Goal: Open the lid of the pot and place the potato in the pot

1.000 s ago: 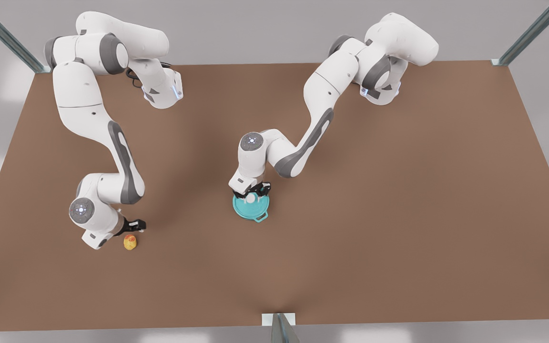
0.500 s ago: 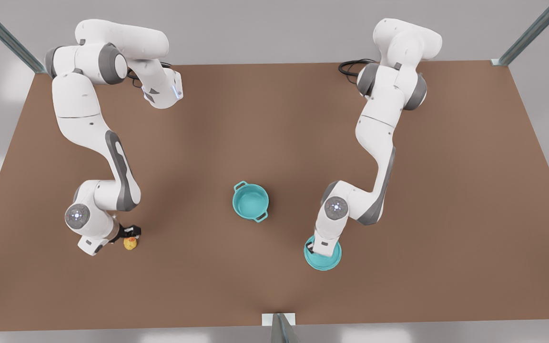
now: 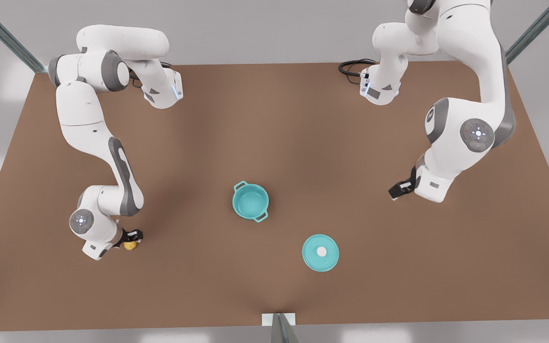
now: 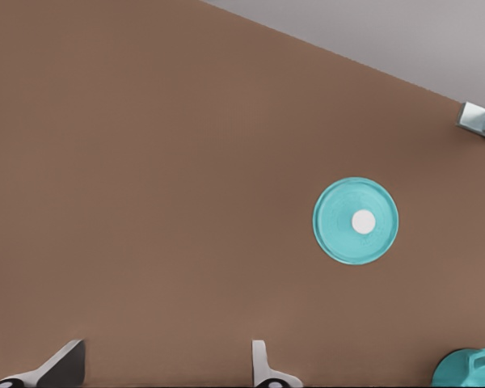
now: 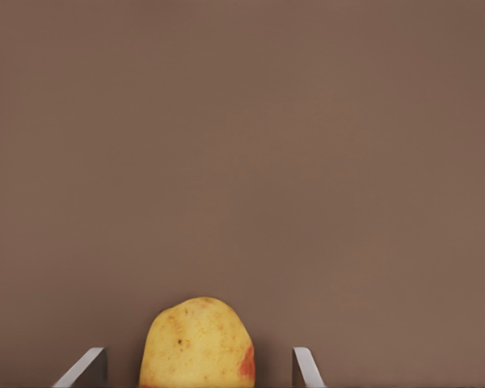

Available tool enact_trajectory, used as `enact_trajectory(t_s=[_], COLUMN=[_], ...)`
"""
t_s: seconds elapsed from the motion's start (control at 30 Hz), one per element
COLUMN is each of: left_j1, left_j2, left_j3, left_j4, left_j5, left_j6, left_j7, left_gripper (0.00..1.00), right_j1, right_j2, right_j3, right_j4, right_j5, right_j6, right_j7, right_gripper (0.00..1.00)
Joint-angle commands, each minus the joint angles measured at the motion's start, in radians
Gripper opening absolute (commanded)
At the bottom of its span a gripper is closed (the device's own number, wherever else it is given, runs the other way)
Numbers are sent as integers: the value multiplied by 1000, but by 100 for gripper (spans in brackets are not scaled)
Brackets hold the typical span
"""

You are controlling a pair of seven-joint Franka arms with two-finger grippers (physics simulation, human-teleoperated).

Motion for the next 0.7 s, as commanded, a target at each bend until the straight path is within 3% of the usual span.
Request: enact_trajectory(t_s=[0.0,0.2,0.43,0.53,0.67], left_j1=[-3,-18,-28,-29,-29], left_j2=[3,30,66,66,61], left_j3=[-3,-16,-16,-16,-16], left_j4=[-1,3,51,53,54], left_j5=[-11,-6,-1,-1,-1], left_j6=[-39,0,-6,-9,-14], left_j7=[403,396,393,392,392], left_gripper=[100,100,100,100,100], right_j1=[0,-2,-3,-3,-3], right_j2=[3,14,9,9,9], right_j3=[0,0,-1,-1,0], right_j4=[0,0,0,0,0], right_j5=[2,4,4,4,2], right_j6=[2,17,17,17,17], right_j7=[-27,-31,-31,-31,-30], right_gripper=[88,82,63,63,50])
